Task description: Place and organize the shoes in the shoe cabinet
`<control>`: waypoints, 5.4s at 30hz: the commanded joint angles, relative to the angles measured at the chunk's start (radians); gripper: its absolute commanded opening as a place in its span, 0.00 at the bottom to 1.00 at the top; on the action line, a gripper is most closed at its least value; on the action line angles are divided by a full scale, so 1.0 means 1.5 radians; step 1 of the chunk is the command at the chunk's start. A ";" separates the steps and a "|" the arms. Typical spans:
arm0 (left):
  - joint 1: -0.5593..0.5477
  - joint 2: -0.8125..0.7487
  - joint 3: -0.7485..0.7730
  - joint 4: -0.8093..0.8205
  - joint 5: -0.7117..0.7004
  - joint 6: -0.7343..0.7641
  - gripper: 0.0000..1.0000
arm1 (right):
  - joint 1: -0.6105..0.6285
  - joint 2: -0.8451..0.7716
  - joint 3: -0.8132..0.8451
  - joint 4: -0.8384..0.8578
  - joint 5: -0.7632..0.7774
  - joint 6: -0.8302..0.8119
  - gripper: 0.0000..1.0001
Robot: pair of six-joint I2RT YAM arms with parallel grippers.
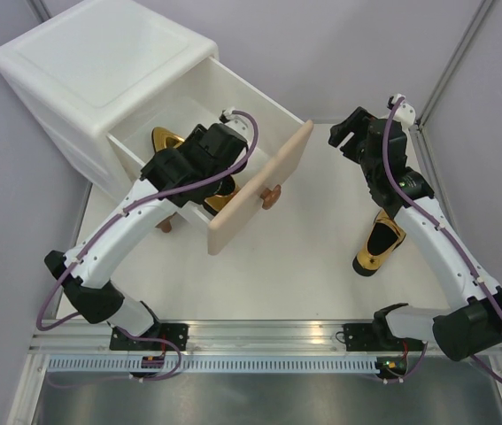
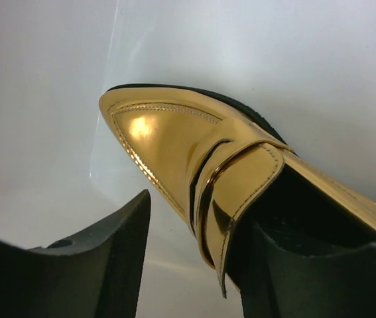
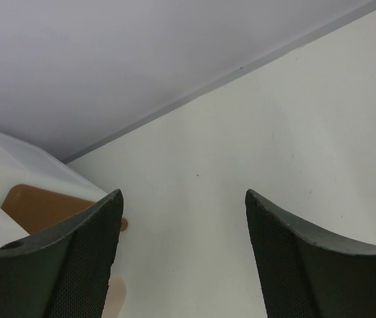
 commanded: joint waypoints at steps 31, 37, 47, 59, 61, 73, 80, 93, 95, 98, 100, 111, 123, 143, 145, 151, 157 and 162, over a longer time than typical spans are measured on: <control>0.017 -0.061 0.152 0.261 0.350 -0.085 0.99 | -0.041 -0.018 0.034 -0.322 0.190 0.069 0.98; 0.030 -0.058 0.134 0.214 0.342 -0.106 0.97 | -0.079 -0.014 -0.006 -0.412 0.155 0.147 0.97; 0.038 -0.055 0.124 0.212 0.335 -0.163 0.96 | -0.099 0.029 -0.011 -0.573 0.121 0.183 0.92; 0.049 -0.062 0.111 0.215 0.355 -0.155 0.96 | -0.159 0.063 -0.126 -0.512 -0.005 0.148 0.82; 0.052 -0.066 0.106 0.215 0.356 -0.148 0.96 | -0.160 0.072 -0.137 -0.499 -0.031 0.137 0.78; 0.075 -0.071 0.095 0.215 0.380 -0.139 0.96 | -0.160 0.124 -0.203 -0.421 -0.034 0.103 0.48; 0.080 -0.070 0.104 0.217 0.386 -0.136 0.96 | -0.160 0.152 -0.199 -0.392 -0.006 0.068 0.22; 0.082 -0.069 0.106 0.241 0.389 -0.140 0.96 | -0.160 0.116 -0.008 -0.420 0.065 -0.072 0.01; 0.082 -0.068 0.107 0.245 0.389 -0.141 0.96 | -0.160 0.119 0.045 -0.424 0.065 -0.102 0.00; 0.083 -0.067 0.107 0.252 0.387 -0.138 0.96 | -0.160 0.129 0.120 -0.424 0.061 -0.144 0.01; 0.084 -0.067 0.108 0.258 0.384 -0.135 0.96 | -0.160 0.138 0.181 -0.414 0.051 -0.170 0.01; 0.098 -0.062 0.111 0.274 0.354 -0.130 0.96 | -0.148 0.200 0.466 -0.286 -0.049 -0.350 0.00; 0.106 -0.067 0.092 0.276 0.319 -0.141 0.95 | -0.086 0.216 0.612 -0.093 -0.239 -0.487 0.01; 0.107 -0.084 0.061 0.277 0.279 -0.160 0.95 | 0.162 0.248 0.665 0.035 -0.412 -0.456 0.01; 0.107 -0.087 0.061 0.277 0.275 -0.163 0.95 | 0.186 0.247 0.645 0.028 -0.426 -0.457 0.01; 0.108 -0.097 0.058 0.276 0.263 -0.165 0.95 | 0.219 0.226 0.592 -0.023 -0.450 -0.485 0.01; 0.109 -0.102 0.054 0.280 0.248 -0.172 0.95 | 0.220 0.210 0.554 -0.093 -0.486 -0.521 0.00; 0.109 -0.108 0.052 0.288 0.222 -0.177 0.94 | 0.220 0.191 0.507 -0.114 -0.476 -0.559 0.00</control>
